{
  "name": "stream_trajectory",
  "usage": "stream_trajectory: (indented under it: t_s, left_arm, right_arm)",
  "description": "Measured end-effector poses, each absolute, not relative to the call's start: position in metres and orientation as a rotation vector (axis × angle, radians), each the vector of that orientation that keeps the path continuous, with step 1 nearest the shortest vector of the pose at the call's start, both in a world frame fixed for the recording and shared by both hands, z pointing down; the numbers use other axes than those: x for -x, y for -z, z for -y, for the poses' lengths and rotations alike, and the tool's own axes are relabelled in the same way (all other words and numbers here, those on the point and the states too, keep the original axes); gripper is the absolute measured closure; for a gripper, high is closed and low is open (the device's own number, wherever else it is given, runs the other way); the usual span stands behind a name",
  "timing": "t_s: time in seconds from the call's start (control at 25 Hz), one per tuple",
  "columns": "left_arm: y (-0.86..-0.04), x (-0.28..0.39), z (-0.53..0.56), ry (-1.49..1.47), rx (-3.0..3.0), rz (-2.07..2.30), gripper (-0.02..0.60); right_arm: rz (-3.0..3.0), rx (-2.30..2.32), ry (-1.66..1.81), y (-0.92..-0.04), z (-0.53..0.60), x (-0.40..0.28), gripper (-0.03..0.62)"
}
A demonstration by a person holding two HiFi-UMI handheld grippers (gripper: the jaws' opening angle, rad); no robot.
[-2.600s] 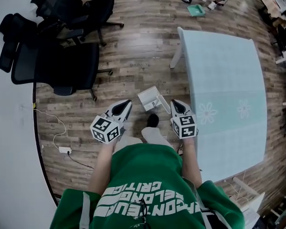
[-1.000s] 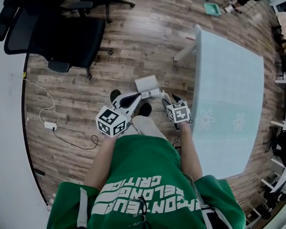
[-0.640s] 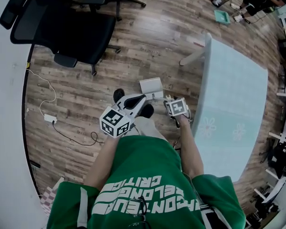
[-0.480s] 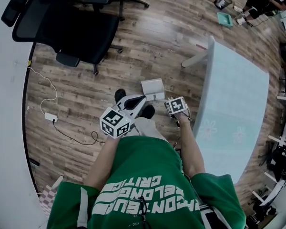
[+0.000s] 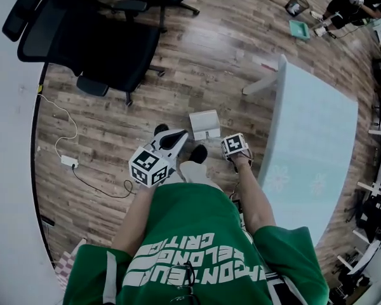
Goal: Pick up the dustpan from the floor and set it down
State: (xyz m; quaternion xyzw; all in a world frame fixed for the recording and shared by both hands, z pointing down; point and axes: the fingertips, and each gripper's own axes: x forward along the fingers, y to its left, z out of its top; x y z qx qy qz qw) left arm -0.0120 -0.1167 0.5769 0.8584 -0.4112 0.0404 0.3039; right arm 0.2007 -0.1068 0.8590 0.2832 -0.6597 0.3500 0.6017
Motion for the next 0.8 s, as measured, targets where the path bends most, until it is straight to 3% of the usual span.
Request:
stream_trajectory:
  t_s: [0.16,0.24,0.8]
  left_arm:
    - [-0.575,0.019,0.126,-0.106,-2.278,1.102,0.580]
    - [-0.573,0.022,0.131,-0.102,-2.287,1.103,0.580]
    - [-0.558,0.051,0.164,-0.114,-2.372,1.030,0.580]
  right_arm:
    - [1.472,-0.685,-0.751,-0.865,0.110,-0.208,0.437]
    - [1.434,-0.714,-0.710,-0.869,0.111,-0.215,0.488]
    - [1.439,-0.893,-0.722,-0.843,0.106,-0.205,0.482]
